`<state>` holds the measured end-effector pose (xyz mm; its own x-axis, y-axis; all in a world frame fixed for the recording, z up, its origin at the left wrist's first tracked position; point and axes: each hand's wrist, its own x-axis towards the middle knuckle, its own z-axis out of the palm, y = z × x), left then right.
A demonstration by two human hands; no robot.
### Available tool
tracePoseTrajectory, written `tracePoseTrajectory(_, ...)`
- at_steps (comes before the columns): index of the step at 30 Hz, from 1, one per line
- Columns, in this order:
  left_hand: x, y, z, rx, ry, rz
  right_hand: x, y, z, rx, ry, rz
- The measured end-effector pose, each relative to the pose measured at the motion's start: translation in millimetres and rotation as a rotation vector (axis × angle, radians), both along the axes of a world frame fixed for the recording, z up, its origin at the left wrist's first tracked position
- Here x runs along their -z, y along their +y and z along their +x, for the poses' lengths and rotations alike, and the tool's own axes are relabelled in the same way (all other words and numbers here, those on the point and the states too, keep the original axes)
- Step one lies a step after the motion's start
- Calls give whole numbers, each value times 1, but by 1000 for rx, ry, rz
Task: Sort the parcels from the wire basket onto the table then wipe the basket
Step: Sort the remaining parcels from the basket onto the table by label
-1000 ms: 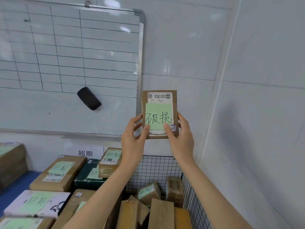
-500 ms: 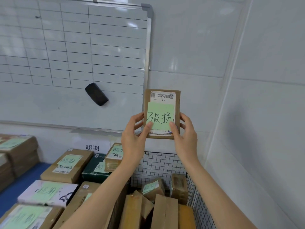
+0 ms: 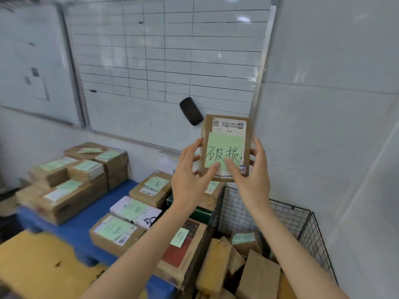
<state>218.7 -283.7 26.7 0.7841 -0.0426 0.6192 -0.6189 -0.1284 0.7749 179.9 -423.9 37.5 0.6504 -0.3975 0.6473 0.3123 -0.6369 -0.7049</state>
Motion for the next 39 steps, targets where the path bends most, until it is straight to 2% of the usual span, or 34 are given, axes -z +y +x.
tracePoseTrajectory(9,17,107,-7,-321,15,152,4,96,41,-320,145,-16)
tracePoseTrajectory(18,21,228,-6,-457,64,29,-4,211,66,-457,132,-65)
tracePoseTrajectory(23,17,310,4,-465,51,-38,-13,295,80,-497,115,-107)
tracePoseTrajectory(30,10,447,20,-479,56,-57,-4,421,92,-608,92,-21)
tracePoseTrajectory(39,20,539,39,-425,119,-3,20,506,110,-735,233,36)
